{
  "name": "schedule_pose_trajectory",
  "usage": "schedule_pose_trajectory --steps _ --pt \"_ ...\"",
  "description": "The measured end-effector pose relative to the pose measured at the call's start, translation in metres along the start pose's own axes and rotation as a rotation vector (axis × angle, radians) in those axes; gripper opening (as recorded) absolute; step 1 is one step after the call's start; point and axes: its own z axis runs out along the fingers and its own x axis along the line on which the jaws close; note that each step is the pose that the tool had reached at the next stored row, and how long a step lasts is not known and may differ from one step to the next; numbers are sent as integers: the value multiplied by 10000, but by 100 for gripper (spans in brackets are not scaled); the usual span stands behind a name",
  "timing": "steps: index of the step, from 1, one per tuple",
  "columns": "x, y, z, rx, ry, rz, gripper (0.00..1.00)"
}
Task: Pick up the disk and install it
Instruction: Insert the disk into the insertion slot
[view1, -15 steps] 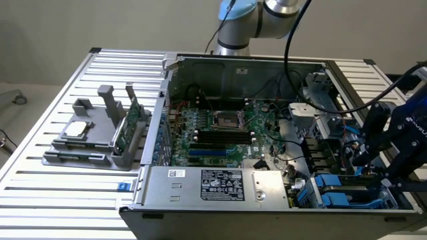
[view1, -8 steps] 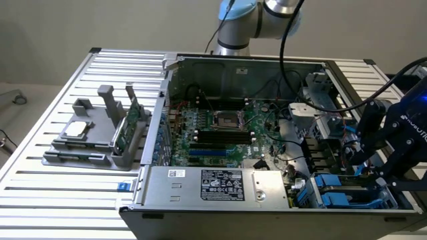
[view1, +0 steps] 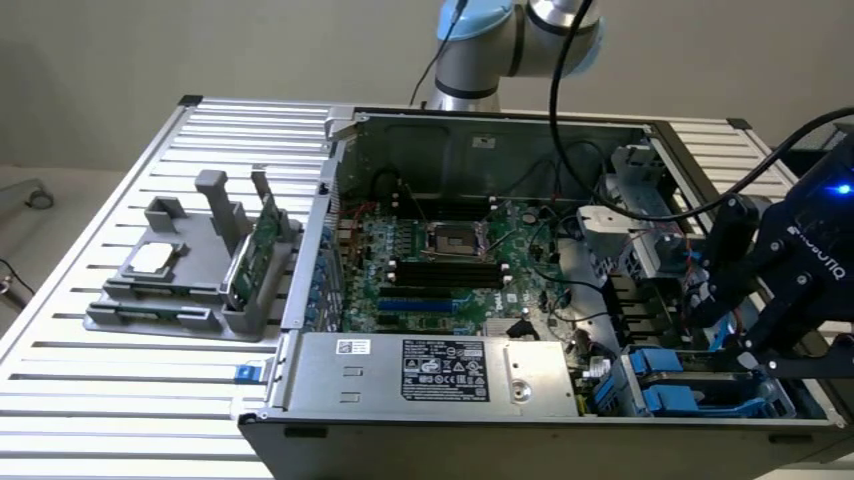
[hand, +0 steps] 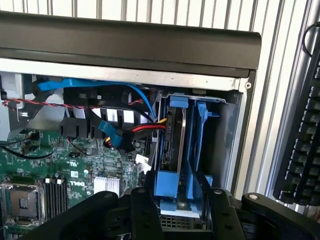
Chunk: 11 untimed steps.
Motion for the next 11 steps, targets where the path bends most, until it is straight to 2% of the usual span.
schedule_pose_trajectory --steps 5,8,11 --pt "70 -23 -32 1 -15 14 43" --pt "158 -22 -48 5 -85 23 43" --pt "260 -17 -64 14 -217 39 43"
